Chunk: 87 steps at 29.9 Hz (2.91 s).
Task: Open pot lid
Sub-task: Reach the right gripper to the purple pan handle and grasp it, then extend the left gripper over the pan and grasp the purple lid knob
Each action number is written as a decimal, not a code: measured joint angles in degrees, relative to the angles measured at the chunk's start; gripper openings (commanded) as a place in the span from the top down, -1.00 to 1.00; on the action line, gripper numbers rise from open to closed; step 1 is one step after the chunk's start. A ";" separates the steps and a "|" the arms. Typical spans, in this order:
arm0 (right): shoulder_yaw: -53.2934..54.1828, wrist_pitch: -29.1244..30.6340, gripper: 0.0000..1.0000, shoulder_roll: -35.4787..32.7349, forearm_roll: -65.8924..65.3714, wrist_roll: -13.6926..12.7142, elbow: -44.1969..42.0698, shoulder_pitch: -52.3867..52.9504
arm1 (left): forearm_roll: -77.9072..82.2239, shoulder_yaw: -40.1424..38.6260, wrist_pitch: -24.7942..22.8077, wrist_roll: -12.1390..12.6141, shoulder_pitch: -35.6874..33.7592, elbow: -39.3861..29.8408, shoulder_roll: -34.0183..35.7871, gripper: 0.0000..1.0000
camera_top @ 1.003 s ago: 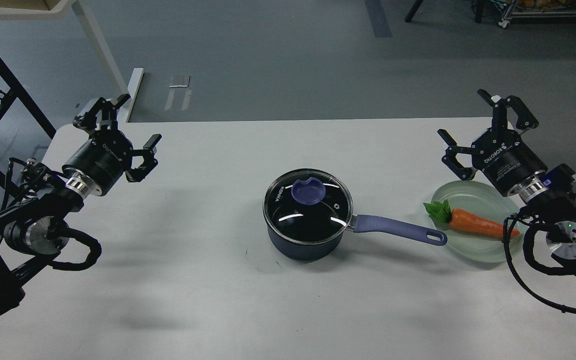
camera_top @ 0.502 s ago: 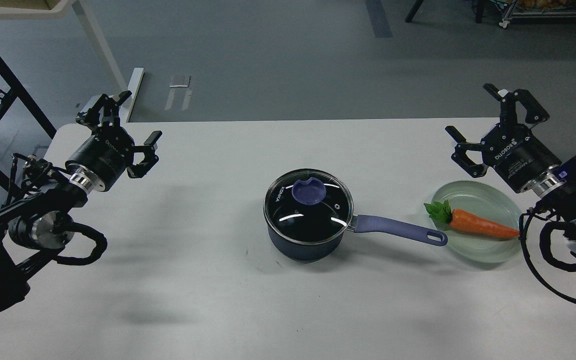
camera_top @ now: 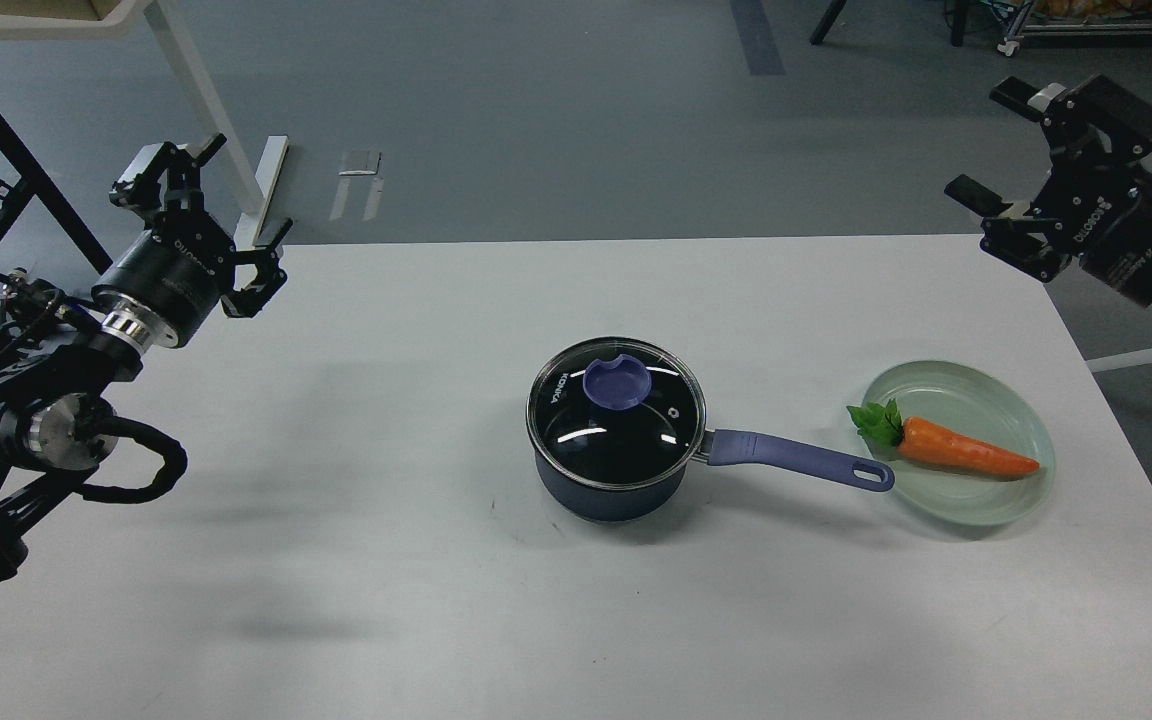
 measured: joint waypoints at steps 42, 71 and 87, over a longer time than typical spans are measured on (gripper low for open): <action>-41.54 -9.00 -0.60 10.13 -79.00 -0.01 13.50 24.89 | 5.37 0.07 0.07 -0.11 -0.16 -4.56 2.62 -0.99; -44.37 -12.07 0.14 14.24 -78.92 0.00 8.45 24.11 | 68.17 1.91 -2.98 -2.41 -10.70 -12.29 -0.52 -0.99; -44.47 -12.49 0.28 14.06 -78.91 0.01 8.50 24.11 | 105.55 16.34 13.38 -2.42 -19.13 -12.66 -4.95 -0.99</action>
